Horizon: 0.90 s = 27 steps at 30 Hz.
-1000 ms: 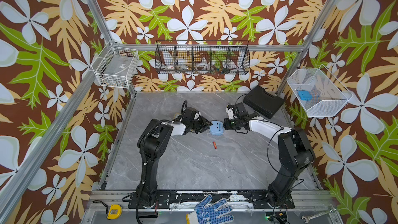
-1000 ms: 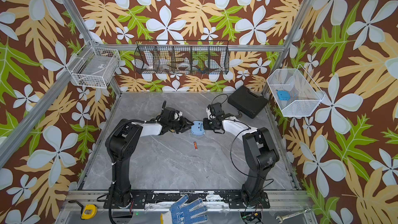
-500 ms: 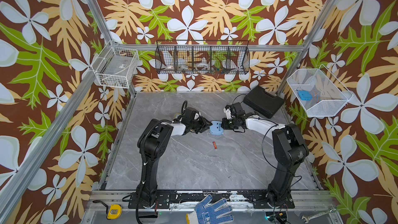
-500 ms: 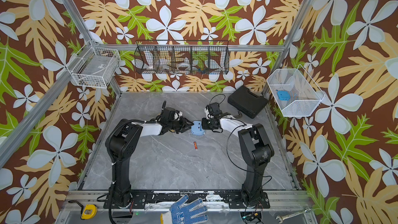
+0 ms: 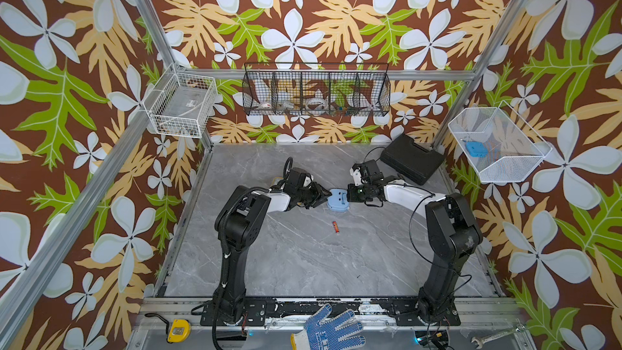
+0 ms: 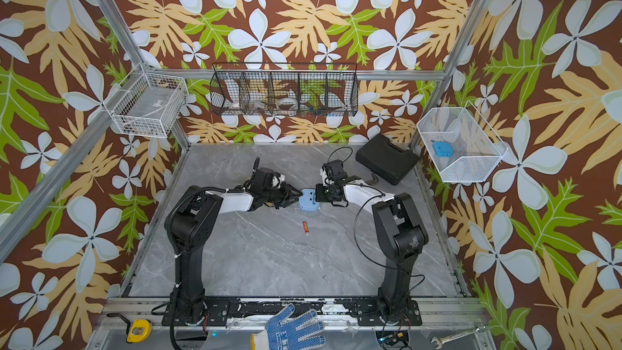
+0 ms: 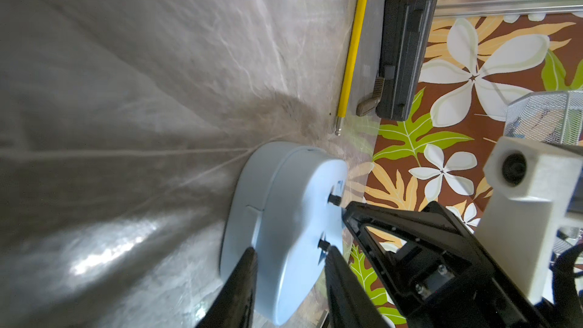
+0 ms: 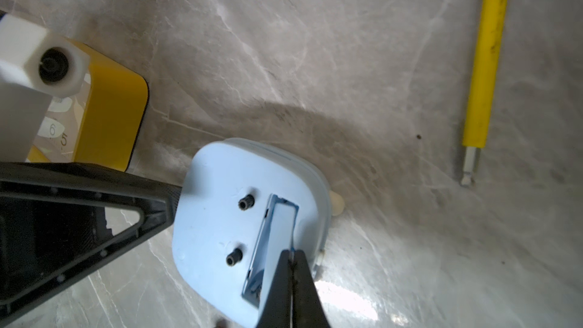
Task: Insert the battery into the alarm
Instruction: Remove the cover from the alarm, then place the cover at the center of the board.
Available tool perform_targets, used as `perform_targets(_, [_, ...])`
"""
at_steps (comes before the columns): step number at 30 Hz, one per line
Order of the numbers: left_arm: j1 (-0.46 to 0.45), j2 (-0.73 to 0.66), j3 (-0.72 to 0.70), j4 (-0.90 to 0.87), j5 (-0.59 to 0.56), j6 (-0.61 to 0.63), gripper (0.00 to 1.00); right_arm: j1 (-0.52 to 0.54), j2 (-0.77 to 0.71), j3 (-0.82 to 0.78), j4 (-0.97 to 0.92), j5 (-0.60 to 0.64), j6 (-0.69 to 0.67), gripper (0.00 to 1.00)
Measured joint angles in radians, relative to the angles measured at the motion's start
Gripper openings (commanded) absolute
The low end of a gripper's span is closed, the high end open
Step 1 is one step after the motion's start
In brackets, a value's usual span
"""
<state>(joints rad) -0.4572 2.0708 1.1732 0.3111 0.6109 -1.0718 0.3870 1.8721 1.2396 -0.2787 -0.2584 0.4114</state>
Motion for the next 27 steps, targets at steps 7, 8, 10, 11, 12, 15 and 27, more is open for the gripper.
perform_targets(7, [0.0,0.0,0.0,0.0,0.0,-0.003,0.38,0.0,-0.068,-0.042,0.002,-0.003,0.01,0.0])
perform_targets(8, [0.0,0.0,0.0,0.0,0.0,-0.003,0.38,0.0,-0.083,-0.052,0.004,-0.003,0.019,0.0])
perform_targets(10, [0.0,-0.001,0.0,0.0,0.0,-0.003,0.39,0.0,-0.113,-0.072,0.014,0.001,0.031,0.0])
perform_targets(11, [0.0,-0.002,-0.002,0.002,0.0,-0.003,0.38,-0.002,-0.13,-0.084,0.024,0.004,0.036,0.0])
perform_targets(12, [0.0,-0.004,-0.004,0.004,0.0,-0.004,0.38,-0.006,-0.145,-0.098,0.032,0.005,0.045,0.0])
perform_targets(15, [0.0,-0.015,-0.02,0.027,0.001,-0.021,0.38,-0.037,-0.198,-0.163,0.072,0.027,0.072,0.0])
perform_targets(27, [-0.005,-0.054,-0.101,0.189,0.018,-0.137,0.38,-0.145,-0.231,-0.393,0.264,0.079,0.175,0.0])
